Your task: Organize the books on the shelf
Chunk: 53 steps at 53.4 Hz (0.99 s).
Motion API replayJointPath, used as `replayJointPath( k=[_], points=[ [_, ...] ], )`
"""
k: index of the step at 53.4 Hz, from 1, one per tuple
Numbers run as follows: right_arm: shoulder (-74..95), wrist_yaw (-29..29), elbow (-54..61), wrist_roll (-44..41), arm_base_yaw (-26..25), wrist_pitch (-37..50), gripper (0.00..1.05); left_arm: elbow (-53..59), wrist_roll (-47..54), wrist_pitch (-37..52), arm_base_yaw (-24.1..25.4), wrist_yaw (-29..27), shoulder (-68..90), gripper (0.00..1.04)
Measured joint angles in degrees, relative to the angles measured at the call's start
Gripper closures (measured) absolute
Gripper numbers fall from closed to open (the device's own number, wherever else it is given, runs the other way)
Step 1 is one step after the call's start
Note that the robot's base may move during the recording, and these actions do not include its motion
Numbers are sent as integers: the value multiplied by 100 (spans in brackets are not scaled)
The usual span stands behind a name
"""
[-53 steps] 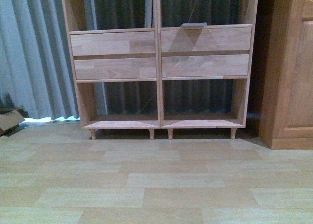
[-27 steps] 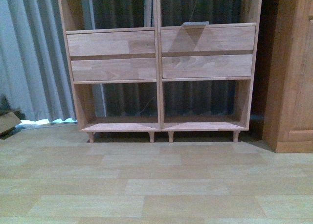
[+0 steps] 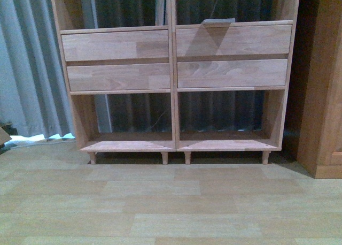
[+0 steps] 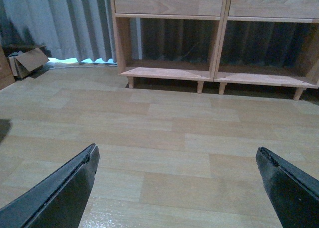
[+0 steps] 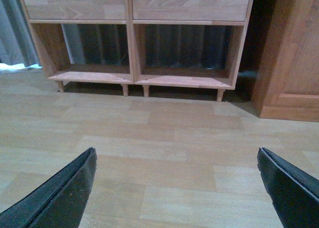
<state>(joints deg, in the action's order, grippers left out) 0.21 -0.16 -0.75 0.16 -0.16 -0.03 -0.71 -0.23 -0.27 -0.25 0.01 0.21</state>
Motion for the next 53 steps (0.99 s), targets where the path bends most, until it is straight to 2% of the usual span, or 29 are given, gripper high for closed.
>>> replayJointPath(
  k=[53],
  points=[
    [0,0,0,0,0,0,7,0,0,0,0,-2,-2,7]
  ],
)
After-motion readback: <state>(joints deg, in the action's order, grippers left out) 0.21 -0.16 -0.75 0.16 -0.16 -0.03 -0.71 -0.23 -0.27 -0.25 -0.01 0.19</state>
